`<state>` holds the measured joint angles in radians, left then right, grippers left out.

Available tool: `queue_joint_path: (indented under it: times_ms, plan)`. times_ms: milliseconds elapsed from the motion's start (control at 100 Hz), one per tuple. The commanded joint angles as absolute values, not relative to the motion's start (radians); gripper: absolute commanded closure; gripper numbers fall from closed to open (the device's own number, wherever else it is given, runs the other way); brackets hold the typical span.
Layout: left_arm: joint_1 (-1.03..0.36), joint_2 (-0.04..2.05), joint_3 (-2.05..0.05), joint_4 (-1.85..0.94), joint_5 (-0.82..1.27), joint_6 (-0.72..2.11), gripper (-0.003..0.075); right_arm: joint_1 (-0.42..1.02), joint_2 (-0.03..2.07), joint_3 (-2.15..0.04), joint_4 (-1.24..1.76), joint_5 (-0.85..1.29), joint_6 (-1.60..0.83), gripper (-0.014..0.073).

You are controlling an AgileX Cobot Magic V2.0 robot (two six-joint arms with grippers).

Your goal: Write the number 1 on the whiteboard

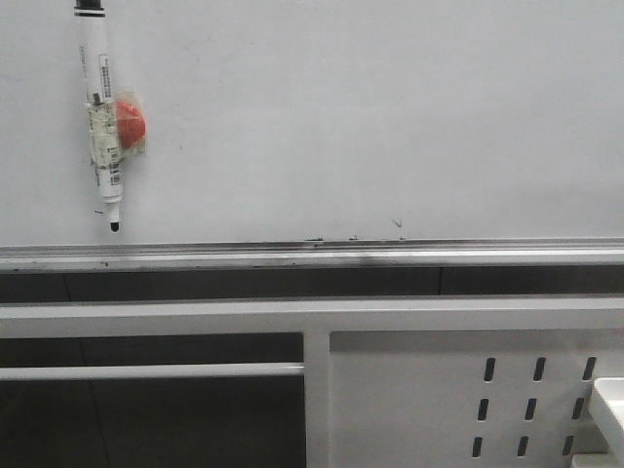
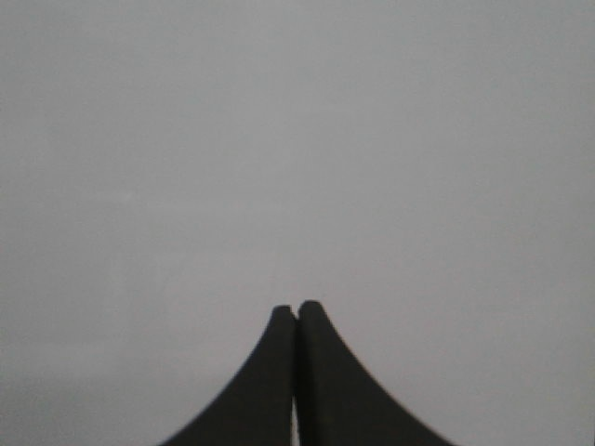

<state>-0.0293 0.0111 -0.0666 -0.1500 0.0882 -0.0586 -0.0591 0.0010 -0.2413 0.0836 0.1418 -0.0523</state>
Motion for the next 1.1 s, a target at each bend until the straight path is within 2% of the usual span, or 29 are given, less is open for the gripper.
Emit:
queue_joint_path:
  times_ms: [0,100,230,330,440,490,630,820,1090]
  plan:
    - [-0.038,0.073,-0.19,-0.172,0.108,-0.066,0.074,-0.065,0.078,-0.414,0.144,0.326,-0.048,0.0652]
    - [-0.038,0.125,-0.258,-0.172,-0.01,-0.066,0.074,-0.065,0.167,-0.498,0.214,0.311,-0.048,0.0652]
    - [-0.038,0.149,-0.267,-0.172,-0.242,-0.066,0.074,-0.065,0.225,-0.517,0.214,0.169,-0.048,0.0652]
    - [-0.038,0.151,-0.267,-0.172,-0.198,-0.066,0.074,-0.065,0.229,-0.518,0.237,0.123,-0.048,0.0652]
    - [-0.046,0.184,-0.271,-0.165,-0.023,-0.066,0.0739,-0.065,0.238,-0.518,0.235,0.277,-0.048,0.0652]
    - [-0.065,0.186,-0.271,-0.178,-0.007,-0.066,0.0734,-0.065,0.249,-0.518,0.235,0.368,-0.05,0.0652]
    - [-0.132,0.186,-0.271,-0.188,-0.09,-0.066,0.0634,-0.065,0.277,-0.497,0.231,0.509,-0.052,0.0652]
    - [-0.207,0.194,-0.246,-0.173,-0.107,-0.066,0.0398,-0.045,0.298,-0.392,0.235,0.443,-0.052,0.0652]
    - [-0.258,0.278,-0.2,-0.156,-0.099,-0.066,0.0384,-0.038,0.298,-0.333,0.345,0.381,-0.052,0.0652]
